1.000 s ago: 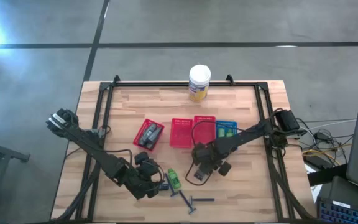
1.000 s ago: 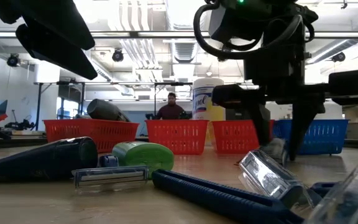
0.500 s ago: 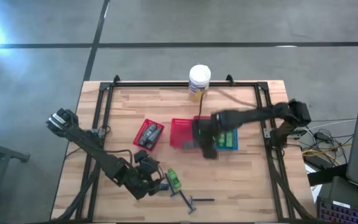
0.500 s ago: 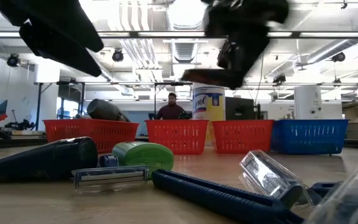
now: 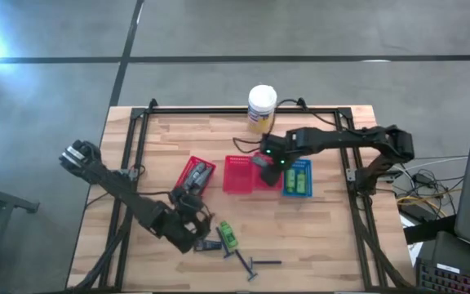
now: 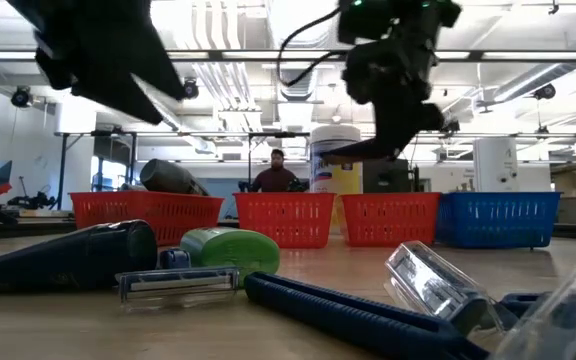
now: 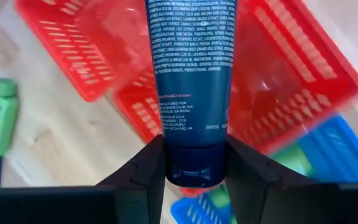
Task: Pick & Place Travel size toiletries
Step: Put the blue shave cream into the right red bin
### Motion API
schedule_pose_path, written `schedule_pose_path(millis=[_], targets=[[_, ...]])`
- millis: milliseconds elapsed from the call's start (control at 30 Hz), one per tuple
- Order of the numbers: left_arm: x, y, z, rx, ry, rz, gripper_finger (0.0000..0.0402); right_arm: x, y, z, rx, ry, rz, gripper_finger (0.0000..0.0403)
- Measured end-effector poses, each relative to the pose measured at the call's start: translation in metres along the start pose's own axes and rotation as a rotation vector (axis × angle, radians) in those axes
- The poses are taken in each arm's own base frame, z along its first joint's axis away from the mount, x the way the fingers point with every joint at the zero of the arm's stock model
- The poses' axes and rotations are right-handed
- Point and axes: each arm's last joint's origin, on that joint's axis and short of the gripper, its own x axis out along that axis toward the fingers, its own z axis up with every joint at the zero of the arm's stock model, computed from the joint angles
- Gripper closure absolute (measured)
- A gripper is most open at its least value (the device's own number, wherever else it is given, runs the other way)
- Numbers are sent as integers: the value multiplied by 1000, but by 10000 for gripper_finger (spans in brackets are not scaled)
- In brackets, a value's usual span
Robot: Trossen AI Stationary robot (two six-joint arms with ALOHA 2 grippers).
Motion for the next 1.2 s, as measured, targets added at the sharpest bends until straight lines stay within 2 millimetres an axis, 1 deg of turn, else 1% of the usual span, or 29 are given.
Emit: schedule_pose_path(millis=[100,233,333,467,567,633,700,800,967,1067,1200], targets=[[4,16,10,32,8,91,49,-3,-11,-11,108,-36,-2,275],[8,35,28,80,14,162,49,-6,-22,-24,280,-104,36,268],[15,49,45,127,14,210,49,2,-25,-29,376,-141,93,274],[29,74,67,168,52,277,49,12,-27,-29,480,-191,174,278],[35,92,81,207,117,275,48,20,-27,-28,548,-190,184,268],[37,100,87,248,154,260,48,23,-26,-30,592,-174,183,259],[37,106,91,320,170,253,48,23,-23,-32,626,-178,180,254],[37,115,96,437,179,258,48,24,-18,-35,717,-172,184,258],[37,129,97,531,225,180,48,34,-10,-37,810,-151,152,266],[36,136,94,547,231,126,48,44,-7,-35,842,-145,136,250],[30,143,86,536,246,70,48,53,1,-27,836,-136,121,210]])
